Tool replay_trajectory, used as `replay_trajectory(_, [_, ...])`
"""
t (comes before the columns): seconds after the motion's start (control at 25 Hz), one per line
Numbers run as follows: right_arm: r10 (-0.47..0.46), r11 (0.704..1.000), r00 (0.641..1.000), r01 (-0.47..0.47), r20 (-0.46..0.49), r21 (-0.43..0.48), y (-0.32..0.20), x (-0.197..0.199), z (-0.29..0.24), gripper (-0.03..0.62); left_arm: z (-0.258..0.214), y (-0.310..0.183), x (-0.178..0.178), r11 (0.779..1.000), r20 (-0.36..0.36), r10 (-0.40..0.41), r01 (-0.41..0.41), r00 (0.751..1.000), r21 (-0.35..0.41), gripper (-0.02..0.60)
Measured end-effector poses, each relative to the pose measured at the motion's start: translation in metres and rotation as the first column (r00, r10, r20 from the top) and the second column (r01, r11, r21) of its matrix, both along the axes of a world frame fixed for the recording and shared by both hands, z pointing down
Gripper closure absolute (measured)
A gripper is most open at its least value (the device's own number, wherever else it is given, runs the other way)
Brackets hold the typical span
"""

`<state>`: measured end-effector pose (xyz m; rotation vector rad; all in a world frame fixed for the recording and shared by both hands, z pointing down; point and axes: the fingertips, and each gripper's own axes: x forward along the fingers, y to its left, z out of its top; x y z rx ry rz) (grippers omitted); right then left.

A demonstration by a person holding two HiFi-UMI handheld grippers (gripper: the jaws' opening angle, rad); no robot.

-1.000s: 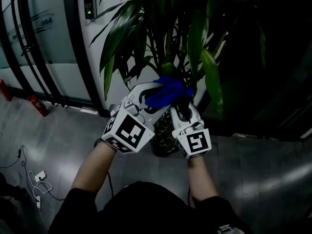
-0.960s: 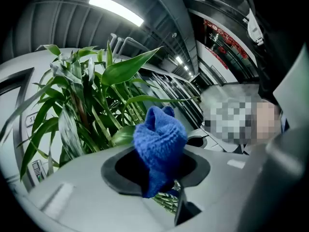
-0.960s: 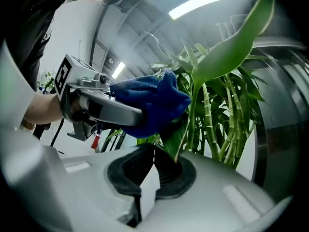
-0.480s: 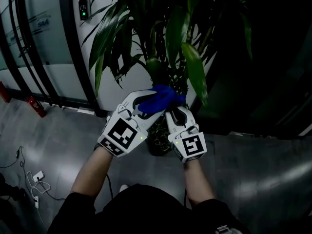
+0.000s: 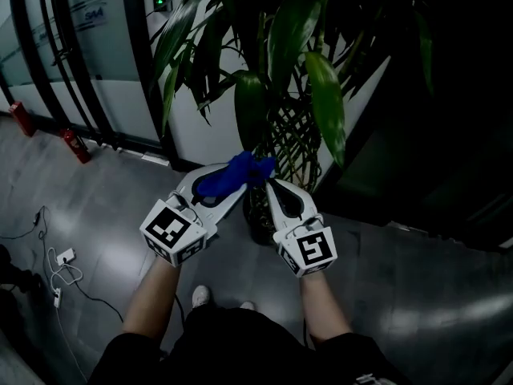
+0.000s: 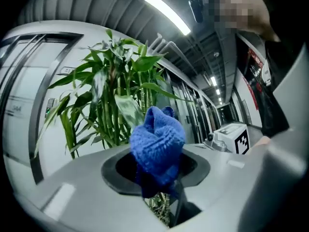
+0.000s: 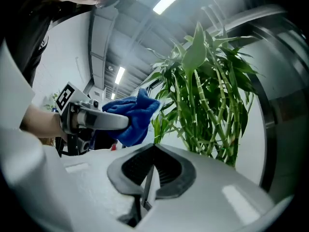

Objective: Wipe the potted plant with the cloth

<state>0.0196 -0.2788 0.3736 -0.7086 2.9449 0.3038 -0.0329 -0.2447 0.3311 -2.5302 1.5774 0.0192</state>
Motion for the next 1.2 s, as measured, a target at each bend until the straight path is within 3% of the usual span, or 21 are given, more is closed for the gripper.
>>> replay_trajectory(0.12, [-0.017,0.999,1.0,0.017,0.007,-0.029,0.001,0.005,0.005,0.591,-0.003,0.018,-0.011,0.999,-0.101,-0.04,0.042,0.994,0.019,0.426])
replay_trajectory(0.52, [0.028,0.998,0.998,-0.025,0.048,-0.054,0.024,0.024,-0.002,0.591,0.015,0.067,-0.041,0.994,-0.194,-0.11,0.113,0.975,0.0,0.426])
replay_trajectory(1.2, [0.106,0.989,0.994,-0.106,-0.002,-0.107,0.077,0.049,-0.001,0.591,0.018,0.13,-0.024,0.999,-0.288,-0.046,0.052,0.956,0.011,0.426])
